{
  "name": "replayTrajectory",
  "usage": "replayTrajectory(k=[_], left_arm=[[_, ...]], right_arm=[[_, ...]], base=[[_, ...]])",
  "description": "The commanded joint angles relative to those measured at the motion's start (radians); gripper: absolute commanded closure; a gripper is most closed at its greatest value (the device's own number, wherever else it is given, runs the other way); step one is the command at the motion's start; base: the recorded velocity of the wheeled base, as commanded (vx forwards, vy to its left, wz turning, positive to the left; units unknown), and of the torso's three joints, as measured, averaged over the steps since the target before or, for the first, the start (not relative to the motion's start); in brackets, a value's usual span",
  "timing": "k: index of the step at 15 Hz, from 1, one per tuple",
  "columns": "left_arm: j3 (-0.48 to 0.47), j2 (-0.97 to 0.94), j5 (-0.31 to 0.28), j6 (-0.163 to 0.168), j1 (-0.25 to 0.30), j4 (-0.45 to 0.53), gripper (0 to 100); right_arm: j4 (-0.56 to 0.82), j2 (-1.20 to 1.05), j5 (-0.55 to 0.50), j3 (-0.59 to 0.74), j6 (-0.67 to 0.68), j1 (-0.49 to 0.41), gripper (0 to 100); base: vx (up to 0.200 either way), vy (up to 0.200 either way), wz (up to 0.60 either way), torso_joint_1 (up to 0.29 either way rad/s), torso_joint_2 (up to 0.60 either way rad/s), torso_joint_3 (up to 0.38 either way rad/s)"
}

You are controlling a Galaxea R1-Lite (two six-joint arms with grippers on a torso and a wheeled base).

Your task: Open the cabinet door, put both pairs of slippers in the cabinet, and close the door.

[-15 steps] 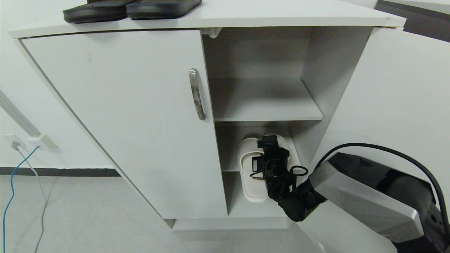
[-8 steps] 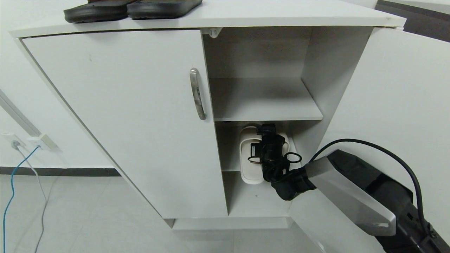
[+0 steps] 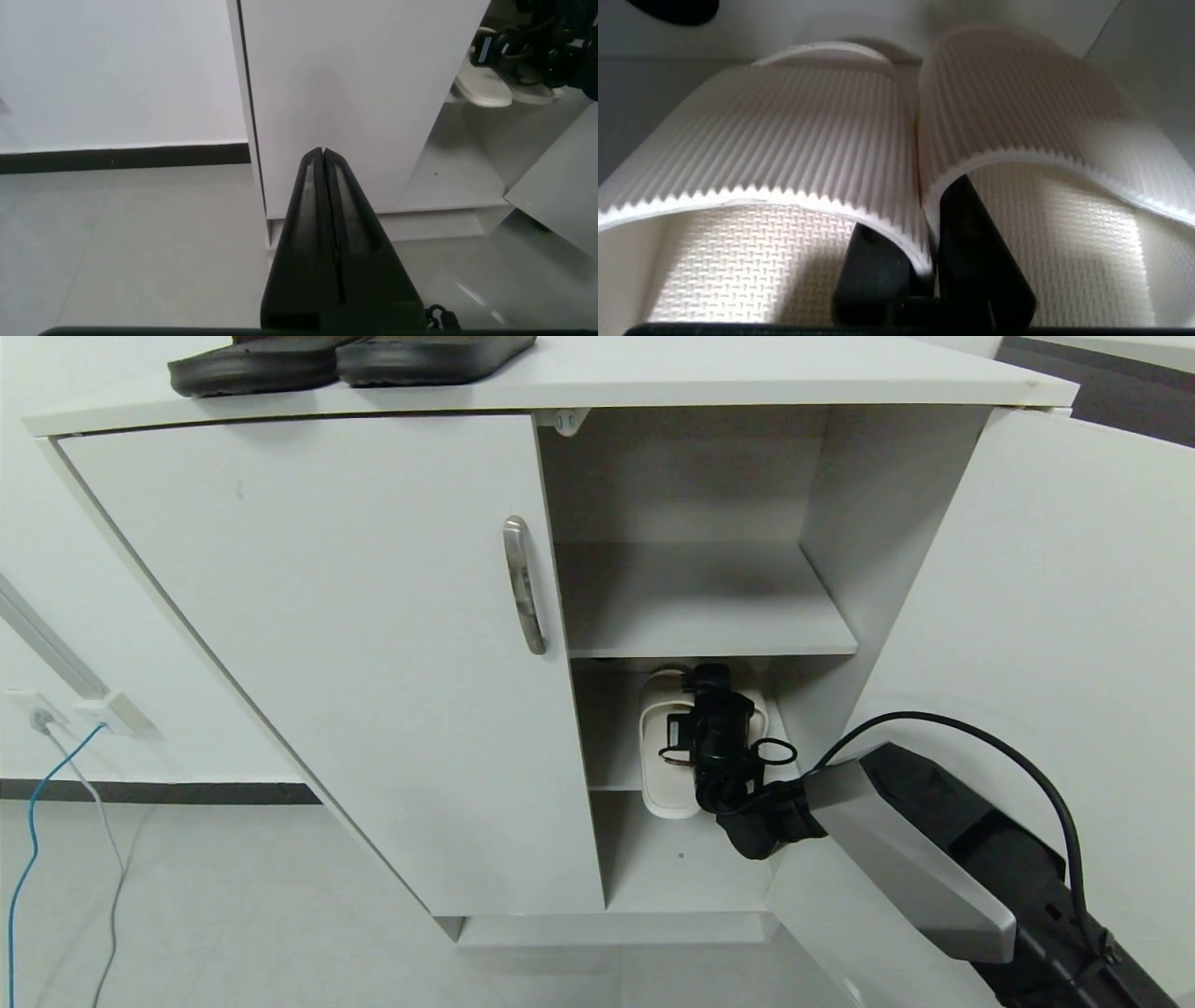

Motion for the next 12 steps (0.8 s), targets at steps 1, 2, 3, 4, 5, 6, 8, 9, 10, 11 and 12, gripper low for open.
replayTrajectory(k=[1,2,3,4,5,6,8,9,10,11,12], left_arm=[[0.000,0.001,0.000,-0.001,0.000,0.000,100],[0.000,0.001,0.000,-0.001,0.000,0.000,100],[0.000,0.001,0.000,-0.001,0.000,0.000,100],[0.000,0.001,0.000,-0.001,0.000,0.000,100],[0.000,0.001,0.000,-0.001,0.000,0.000,100],[0.000,0.001,0.000,-0.001,0.000,0.000,100],[0.000,0.001,0.000,-0.002,0.000,0.000,100],[0.000,0.001,0.000,-0.002,0.000,0.000,100],[0.000,0.001,0.000,-0.002,0.000,0.000,100],[0.000,0.001,0.000,-0.002,0.000,0.000,100],[0.000,0.001,0.000,-0.002,0.002,0.000,100]], right_arm=[[0.006,0.008,0.000,-0.015,0.000,0.000,100],[0.013,0.015,0.000,-0.029,0.001,-0.001,100],[0.019,0.020,0.000,-0.041,0.001,-0.003,100],[0.023,0.025,0.000,-0.044,0.001,-0.004,100],[0.024,0.032,0.000,-0.052,0.001,-0.004,0],[0.024,0.032,-0.002,-0.053,0.001,-0.004,0],[0.023,0.023,-0.008,-0.027,0.001,-0.003,0],[0.018,0.006,-0.008,0.005,0.001,-0.001,0],[0.016,-0.021,-0.008,0.050,0.003,0.000,0],[0.012,-0.029,-0.008,0.070,0.003,0.002,0],[-0.005,-0.051,-0.008,0.105,0.003,0.006,0]], base=[[0.000,0.000,0.00,0.000,0.00,0.000],[0.000,0.000,0.00,0.000,0.00,0.000],[0.000,0.000,0.00,0.000,0.00,0.000],[0.000,0.000,0.00,0.000,0.00,0.000],[0.000,0.000,0.00,0.000,0.00,0.000],[0.000,0.000,0.00,0.000,0.00,0.000],[0.000,0.000,0.00,0.000,0.00,0.000],[0.000,0.000,0.00,0.000,0.00,0.000],[0.000,0.000,0.00,0.000,0.00,0.000],[0.000,0.000,0.00,0.000,0.00,0.000],[0.000,0.000,0.00,0.000,0.00,0.000]])
